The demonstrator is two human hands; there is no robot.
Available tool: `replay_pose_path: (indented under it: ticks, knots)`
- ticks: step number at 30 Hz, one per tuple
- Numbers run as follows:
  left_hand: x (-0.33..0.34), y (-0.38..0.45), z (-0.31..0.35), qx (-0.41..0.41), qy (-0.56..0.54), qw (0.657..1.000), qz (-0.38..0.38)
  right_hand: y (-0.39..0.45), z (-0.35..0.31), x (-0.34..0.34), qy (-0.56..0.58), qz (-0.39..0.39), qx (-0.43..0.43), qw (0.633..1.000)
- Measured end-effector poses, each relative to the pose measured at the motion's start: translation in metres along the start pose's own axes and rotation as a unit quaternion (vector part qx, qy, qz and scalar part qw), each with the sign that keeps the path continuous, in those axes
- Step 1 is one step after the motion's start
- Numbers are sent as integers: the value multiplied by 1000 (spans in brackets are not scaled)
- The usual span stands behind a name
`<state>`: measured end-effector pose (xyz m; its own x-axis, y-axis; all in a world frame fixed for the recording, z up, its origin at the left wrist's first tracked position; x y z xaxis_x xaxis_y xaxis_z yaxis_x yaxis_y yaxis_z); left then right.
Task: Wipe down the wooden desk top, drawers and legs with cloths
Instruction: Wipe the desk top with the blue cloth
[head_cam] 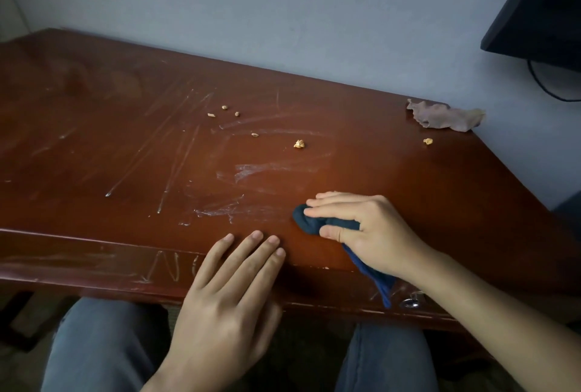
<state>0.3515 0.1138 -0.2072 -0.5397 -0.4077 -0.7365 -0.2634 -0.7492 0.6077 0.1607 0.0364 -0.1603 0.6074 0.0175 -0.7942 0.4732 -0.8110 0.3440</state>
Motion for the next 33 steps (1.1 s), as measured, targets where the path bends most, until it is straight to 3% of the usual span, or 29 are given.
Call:
replay_pose_path:
  ticks: [5, 10, 18, 28, 33]
  knots:
    - [-3, -4, -2, 1, 6, 1000, -2, 21, -8, 16, 8, -9, -7, 1000]
    - [-23, -4, -13, -51, -1, 998, 36, 49, -45, 50, 6, -61, -88, 994]
    - [-33, 5, -33, -92, 34, 993, 63, 48, -53, 55, -20, -61, -129, 990]
    - [-37, -1, -40, -98, -56, 990, 90, 26, -20, 24, -20, -7, -82, 996]
    - [-43, -5, -45, -105, -91, 984, 112, 54, -57, 55, -8, -28, -137, 990]
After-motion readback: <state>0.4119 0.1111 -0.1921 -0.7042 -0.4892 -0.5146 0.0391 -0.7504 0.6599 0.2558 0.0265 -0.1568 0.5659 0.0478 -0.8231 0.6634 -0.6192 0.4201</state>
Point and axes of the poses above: each hand's wrist, its own y-axis towards the middle knuckle, its own x-axis out of the palm, z = x × y, the point moved 8 cm from there along y, towards the middle knuckle, and after that the axes turned 14 degrees about -x, right-handed, at the moved point
